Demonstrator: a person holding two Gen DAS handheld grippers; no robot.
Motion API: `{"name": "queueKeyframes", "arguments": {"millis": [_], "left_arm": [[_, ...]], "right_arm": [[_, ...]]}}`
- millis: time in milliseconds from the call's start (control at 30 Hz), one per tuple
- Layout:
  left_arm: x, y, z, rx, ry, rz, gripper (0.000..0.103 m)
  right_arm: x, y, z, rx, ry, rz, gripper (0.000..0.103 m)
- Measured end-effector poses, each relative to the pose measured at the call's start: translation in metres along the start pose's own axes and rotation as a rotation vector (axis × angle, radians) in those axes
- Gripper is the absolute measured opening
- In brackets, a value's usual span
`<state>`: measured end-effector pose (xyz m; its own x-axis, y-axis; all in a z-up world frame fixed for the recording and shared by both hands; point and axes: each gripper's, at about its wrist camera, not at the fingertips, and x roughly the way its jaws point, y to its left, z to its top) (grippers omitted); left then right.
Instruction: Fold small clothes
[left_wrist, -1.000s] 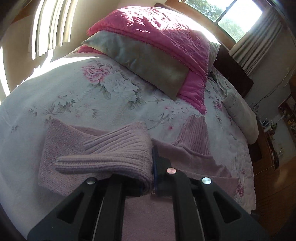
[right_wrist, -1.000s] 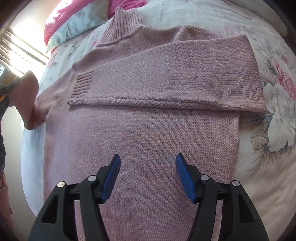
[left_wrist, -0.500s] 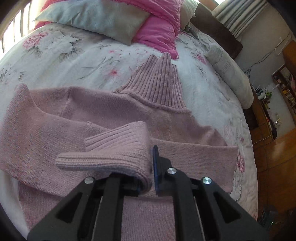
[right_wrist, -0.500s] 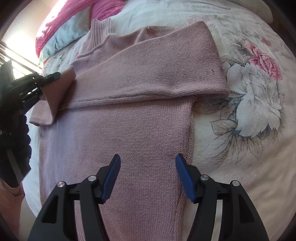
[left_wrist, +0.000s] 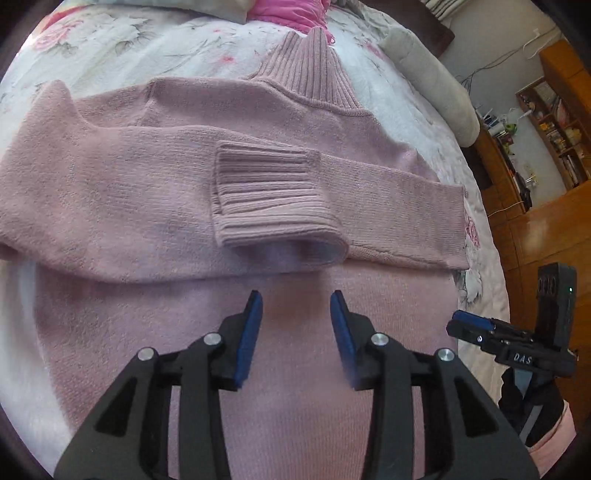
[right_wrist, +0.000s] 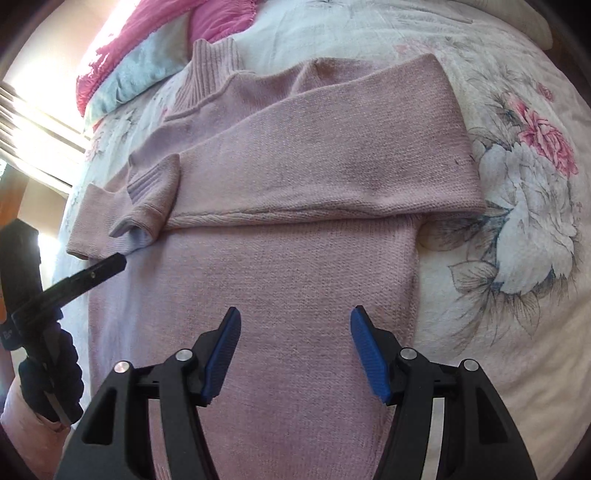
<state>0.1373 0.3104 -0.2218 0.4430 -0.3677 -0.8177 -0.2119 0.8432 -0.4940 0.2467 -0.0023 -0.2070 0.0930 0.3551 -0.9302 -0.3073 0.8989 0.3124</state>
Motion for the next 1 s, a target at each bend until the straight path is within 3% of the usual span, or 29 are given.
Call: {"name": "queueKeyframes", "arguments": {"millis": [233,400,433,500,567,767,833,933,1000], "left_arm": [[-0.07,0.062,0.026,-0.101,-0.173,0.148,0.039],[-0.1,0.082,0.034,-0.166,-0.238,0.153,0.039],[-0.102,0.082,0.034,-0.162,-0.239,0.154,0.039],[-0.103,0.08,0.033,-0.148,-0.234,0.167,0.04],[-0.101,0.081,0.033,-0.14,-0.226,0.17,0.04],[-0.081,0.078,0.041,-0.136,-0.208,0.175,0.041],[-0.064,0.076,0.046,-0.133,-0.175,0.196,0.042],[-0.028,0.081,0.051,-0.132,-0.095,0.242,0.042],[-0.015,0.083,0.052,-0.121,-0.057,0.278,0.039]], "right_arm": [[0.032,0.073,0.061,-0.052,0.01,0.153,0.062],[0.092,0.107,0.096,0.006,0.136,0.273,0.06],[0.102,0.111,0.099,0.013,0.154,0.266,0.052],[0.11,0.117,0.102,0.003,0.154,0.246,0.025],[0.102,0.12,0.102,-0.018,0.125,0.271,0.014],[0.048,0.083,0.106,0.009,-0.008,0.214,0.013],[0.047,0.067,0.105,0.0,0.001,0.141,0.014],[0.064,0.054,0.102,-0.022,0.073,0.051,0.027],[0.056,0.055,0.1,-0.066,0.035,0.016,0.03]]}}
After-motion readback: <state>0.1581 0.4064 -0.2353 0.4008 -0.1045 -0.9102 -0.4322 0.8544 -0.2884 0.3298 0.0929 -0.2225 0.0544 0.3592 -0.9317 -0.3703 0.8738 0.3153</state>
